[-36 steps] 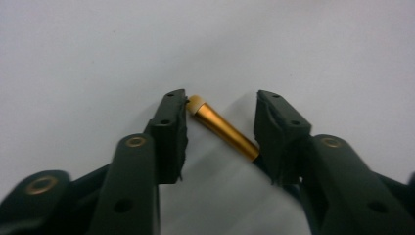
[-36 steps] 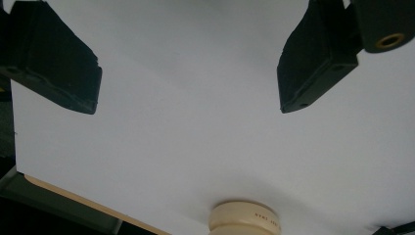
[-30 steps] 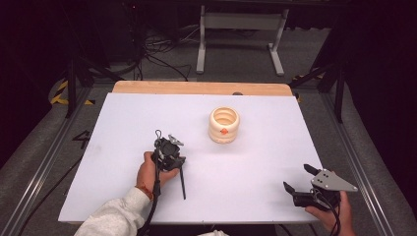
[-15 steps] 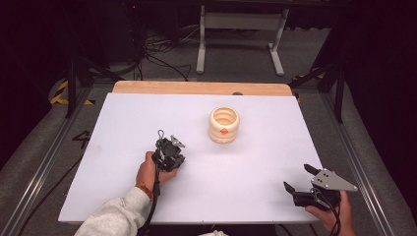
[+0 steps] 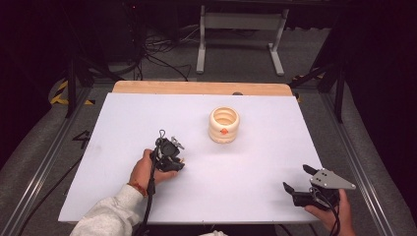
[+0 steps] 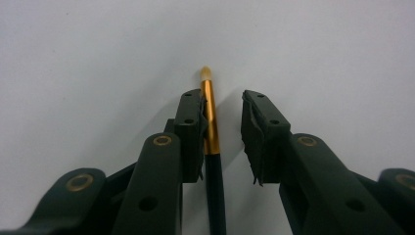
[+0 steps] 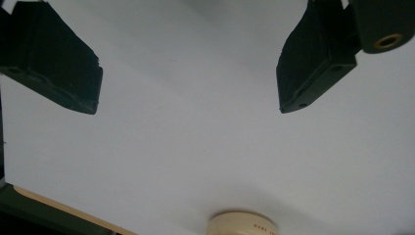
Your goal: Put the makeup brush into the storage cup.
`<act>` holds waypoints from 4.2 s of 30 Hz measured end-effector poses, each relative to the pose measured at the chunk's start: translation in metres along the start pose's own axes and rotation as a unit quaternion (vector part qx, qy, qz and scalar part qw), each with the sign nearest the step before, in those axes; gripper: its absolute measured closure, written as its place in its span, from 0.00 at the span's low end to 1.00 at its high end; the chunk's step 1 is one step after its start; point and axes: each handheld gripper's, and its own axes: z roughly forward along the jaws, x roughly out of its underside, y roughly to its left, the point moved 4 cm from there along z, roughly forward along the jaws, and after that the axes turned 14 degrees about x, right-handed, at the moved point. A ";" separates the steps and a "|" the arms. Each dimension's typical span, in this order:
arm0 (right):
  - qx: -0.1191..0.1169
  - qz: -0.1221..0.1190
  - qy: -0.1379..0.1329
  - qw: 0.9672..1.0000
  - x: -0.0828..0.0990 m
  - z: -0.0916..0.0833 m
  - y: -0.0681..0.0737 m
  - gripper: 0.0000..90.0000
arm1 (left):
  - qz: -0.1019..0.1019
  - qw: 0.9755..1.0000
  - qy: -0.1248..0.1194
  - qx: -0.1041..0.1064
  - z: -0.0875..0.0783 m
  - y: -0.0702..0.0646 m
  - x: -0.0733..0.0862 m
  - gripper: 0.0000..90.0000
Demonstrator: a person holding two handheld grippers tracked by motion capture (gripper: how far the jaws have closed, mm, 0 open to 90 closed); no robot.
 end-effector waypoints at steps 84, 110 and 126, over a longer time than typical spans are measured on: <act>0.005 0.002 -0.047 0.999 -0.004 -0.005 0.000 0.08 | 0.168 0.935 -0.310 0.039 -0.105 -0.015 -0.102 0.93; 0.004 0.009 -0.052 0.999 -0.004 -0.007 -0.001 0.08 | 0.192 0.923 -0.331 0.054 -0.102 -0.016 -0.158 0.93; 0.003 0.015 -0.056 0.998 -0.003 -0.008 -0.003 0.08 | 0.194 0.917 -0.343 0.065 -0.094 -0.013 -0.188 0.93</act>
